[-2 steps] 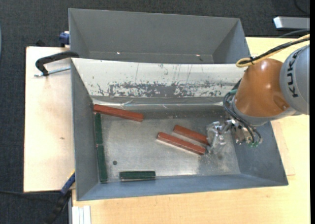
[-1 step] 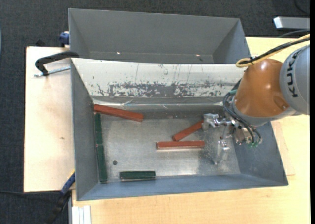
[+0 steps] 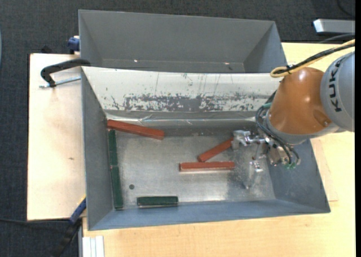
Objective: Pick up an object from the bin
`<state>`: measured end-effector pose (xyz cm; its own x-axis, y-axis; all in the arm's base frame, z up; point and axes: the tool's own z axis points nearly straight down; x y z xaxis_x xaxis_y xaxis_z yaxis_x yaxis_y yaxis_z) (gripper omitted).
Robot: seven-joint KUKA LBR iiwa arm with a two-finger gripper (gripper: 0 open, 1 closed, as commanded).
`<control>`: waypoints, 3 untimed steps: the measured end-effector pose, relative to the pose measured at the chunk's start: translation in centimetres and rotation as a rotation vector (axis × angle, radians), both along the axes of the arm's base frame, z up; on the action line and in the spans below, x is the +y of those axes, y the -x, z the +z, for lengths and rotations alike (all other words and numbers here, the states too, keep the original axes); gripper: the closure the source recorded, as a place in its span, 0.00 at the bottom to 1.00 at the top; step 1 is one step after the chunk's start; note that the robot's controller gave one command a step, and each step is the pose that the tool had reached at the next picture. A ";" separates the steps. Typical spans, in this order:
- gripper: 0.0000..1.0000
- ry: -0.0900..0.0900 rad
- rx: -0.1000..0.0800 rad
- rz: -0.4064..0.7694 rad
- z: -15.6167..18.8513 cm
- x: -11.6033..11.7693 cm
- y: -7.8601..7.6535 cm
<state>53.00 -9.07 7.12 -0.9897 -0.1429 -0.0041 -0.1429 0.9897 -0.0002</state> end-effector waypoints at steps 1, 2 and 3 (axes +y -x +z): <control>0.00 0.000 0.000 0.000 0.0 0.0 0.0; 0.00 0.000 0.004 0.069 1.0 0.6 -0.7; 0.00 0.000 0.001 0.142 0.9 3.0 -1.1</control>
Offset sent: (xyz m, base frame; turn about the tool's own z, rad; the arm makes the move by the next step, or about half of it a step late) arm 0.0437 0.0337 0.0568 -0.3530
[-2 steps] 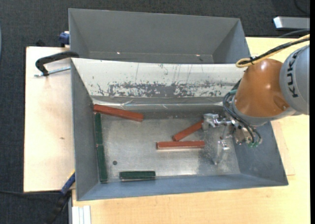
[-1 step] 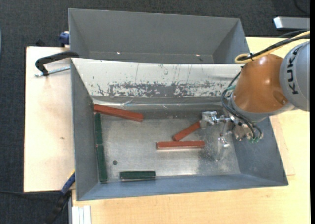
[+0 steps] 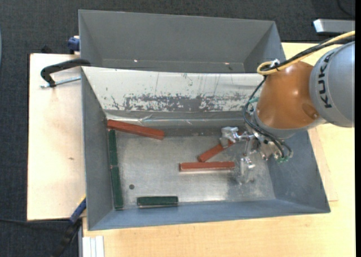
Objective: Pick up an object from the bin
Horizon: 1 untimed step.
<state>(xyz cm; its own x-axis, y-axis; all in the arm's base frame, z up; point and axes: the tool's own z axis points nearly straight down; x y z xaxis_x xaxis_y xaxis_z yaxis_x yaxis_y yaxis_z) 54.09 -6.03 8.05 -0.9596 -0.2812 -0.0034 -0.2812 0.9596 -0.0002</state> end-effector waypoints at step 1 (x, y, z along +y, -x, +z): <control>1.00 -0.003 -0.009 -0.342 -0.6 5.6 1.6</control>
Offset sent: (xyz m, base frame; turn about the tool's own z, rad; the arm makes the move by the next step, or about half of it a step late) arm 0.0000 0.0000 0.0000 0.0000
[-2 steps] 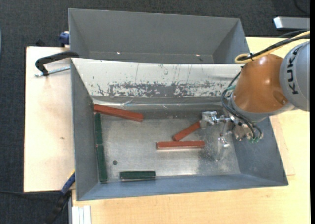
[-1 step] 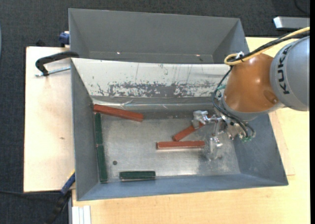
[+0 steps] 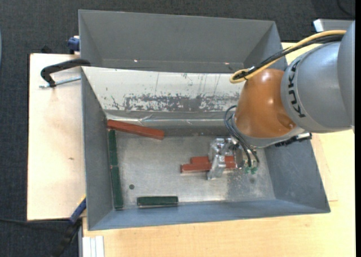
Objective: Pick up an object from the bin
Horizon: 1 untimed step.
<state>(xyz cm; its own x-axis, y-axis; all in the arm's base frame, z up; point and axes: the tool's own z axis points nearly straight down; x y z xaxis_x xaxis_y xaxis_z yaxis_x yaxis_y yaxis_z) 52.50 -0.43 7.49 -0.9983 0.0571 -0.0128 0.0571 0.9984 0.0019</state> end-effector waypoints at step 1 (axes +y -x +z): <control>1.00 0.000 0.000 0.000 0.0 0.0 0.0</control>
Offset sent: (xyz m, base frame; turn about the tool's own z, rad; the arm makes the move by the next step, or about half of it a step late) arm 0.0228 0.0310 -0.0049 -0.3735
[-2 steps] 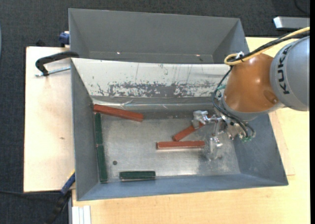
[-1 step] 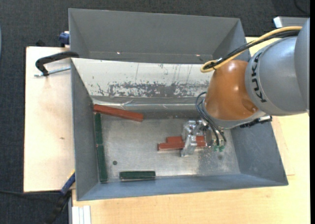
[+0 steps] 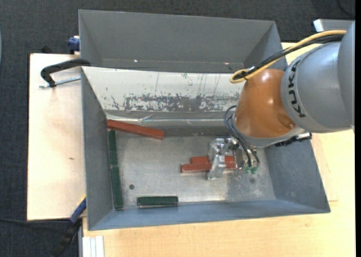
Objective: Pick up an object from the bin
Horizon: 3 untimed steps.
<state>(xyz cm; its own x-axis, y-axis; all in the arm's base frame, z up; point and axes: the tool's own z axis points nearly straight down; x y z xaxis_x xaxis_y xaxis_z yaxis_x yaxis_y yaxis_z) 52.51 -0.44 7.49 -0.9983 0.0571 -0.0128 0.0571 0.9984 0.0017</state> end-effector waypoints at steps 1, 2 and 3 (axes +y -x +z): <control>1.00 0.008 0.006 0.139 0.0 0.7 -0.9; 1.00 0.002 0.012 0.356 4.3 1.5 -2.3; 1.00 0.002 0.007 0.344 5.8 1.5 -2.7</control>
Offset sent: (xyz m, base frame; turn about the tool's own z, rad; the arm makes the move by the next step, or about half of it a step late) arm 0.0482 0.0160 0.1219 -0.2121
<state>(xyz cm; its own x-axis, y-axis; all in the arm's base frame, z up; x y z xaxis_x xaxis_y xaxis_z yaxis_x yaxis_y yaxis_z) 55.19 1.05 13.29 -0.9592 -0.2827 -0.0059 -0.2827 0.9592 0.0001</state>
